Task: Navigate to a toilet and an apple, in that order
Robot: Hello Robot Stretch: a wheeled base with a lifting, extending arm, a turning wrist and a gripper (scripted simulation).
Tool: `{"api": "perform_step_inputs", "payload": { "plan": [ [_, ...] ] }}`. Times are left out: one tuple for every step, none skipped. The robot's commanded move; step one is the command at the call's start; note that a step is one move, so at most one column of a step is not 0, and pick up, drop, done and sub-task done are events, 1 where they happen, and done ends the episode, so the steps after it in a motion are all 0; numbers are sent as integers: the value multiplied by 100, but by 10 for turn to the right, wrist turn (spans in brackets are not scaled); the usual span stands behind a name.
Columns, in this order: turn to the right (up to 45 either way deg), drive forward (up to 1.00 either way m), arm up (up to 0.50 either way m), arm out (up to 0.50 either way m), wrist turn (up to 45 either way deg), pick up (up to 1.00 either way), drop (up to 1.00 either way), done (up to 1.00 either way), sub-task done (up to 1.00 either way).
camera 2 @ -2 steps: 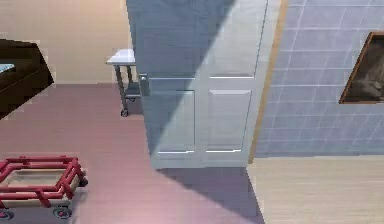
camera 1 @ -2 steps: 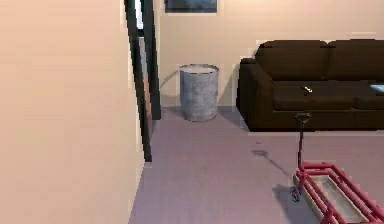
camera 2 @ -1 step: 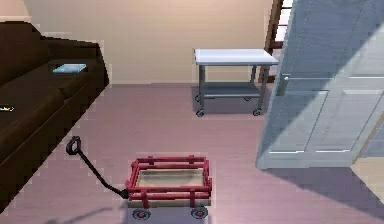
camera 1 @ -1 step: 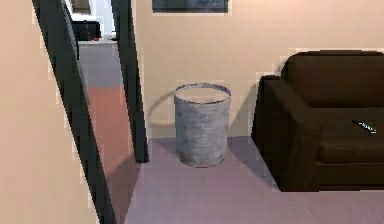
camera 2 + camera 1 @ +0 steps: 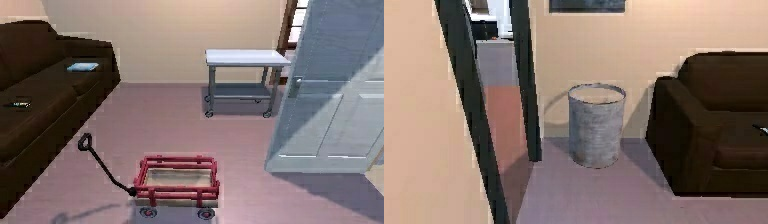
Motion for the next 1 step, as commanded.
{"api": "perform_step_inputs", "payload": {
  "plan": [
    [0,100,0,0,0,0,0,0,0]
  ]
}}
